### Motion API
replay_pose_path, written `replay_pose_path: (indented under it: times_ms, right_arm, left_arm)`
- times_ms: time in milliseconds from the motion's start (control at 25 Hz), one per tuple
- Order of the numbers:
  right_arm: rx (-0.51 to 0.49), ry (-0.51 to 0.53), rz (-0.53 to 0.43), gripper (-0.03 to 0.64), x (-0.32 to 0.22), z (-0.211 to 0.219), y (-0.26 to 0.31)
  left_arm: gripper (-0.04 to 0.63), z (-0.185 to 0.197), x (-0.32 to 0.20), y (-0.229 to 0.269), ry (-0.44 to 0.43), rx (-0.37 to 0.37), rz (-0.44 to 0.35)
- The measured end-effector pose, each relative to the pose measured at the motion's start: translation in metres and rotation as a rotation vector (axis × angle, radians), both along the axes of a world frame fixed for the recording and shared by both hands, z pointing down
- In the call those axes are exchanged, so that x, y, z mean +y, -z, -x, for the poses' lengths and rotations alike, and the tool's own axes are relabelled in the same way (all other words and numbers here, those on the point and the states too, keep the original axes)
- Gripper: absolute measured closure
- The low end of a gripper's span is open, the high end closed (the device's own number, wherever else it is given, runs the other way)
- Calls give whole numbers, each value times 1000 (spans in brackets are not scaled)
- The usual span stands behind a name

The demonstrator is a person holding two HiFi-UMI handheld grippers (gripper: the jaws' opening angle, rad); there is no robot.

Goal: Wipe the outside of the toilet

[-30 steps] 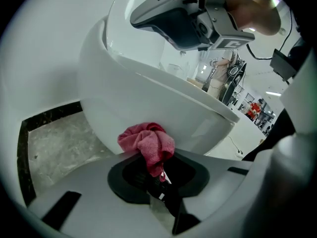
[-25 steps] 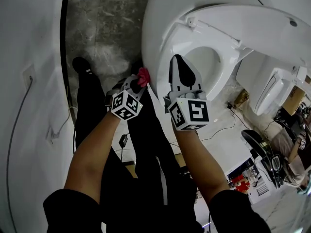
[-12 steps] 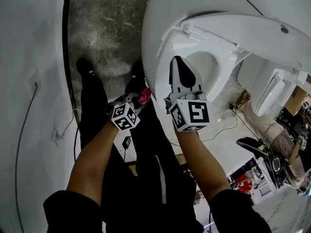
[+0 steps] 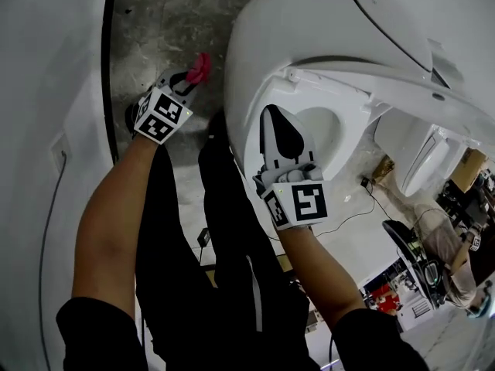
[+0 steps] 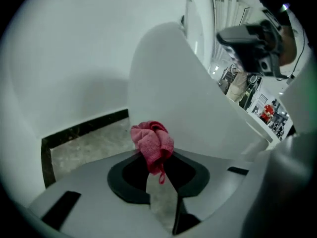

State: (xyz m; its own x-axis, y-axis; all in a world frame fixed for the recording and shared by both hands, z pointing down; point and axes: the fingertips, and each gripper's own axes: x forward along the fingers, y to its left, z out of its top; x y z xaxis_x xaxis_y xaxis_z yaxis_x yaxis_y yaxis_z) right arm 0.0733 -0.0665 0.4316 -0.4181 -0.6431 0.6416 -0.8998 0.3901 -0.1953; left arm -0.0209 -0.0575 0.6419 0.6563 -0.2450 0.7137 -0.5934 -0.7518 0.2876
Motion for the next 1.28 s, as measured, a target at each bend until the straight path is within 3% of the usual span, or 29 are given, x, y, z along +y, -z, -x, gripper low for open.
replay_pose_path:
  times_ms: [120,240,400,560,920,1080,1280]
  right_arm:
    - [-1,20,-1,580,-5,8,-4]
    - [1,9,-6,580,-11,9,-9]
    - [11,-8,-5,580,-15,4,-17]
    - [17,-37,-16,580,-25,-6,-25]
    - [26,-49,-15,580,-17,-10,-25]
    - [29,-47,3,580,-9,-10,-32]
    - [40,-4,6,580,-4,-4,-36]
  left_arm:
    - [508,-10,-67,4,17,40,-61]
    - [508,-26,-110,-1,-20,51,-89]
    - [508,-41,-146,-13,-50,57,-103]
    - [509,-55,-160,-25,-146,38,-121]
    - [511,-59,-134,-25,-271,-33,-203]
    - [512,-60,-87,-37,-298,-30,-166]
    - [512,-63,-23,-44,-253,1,-95]
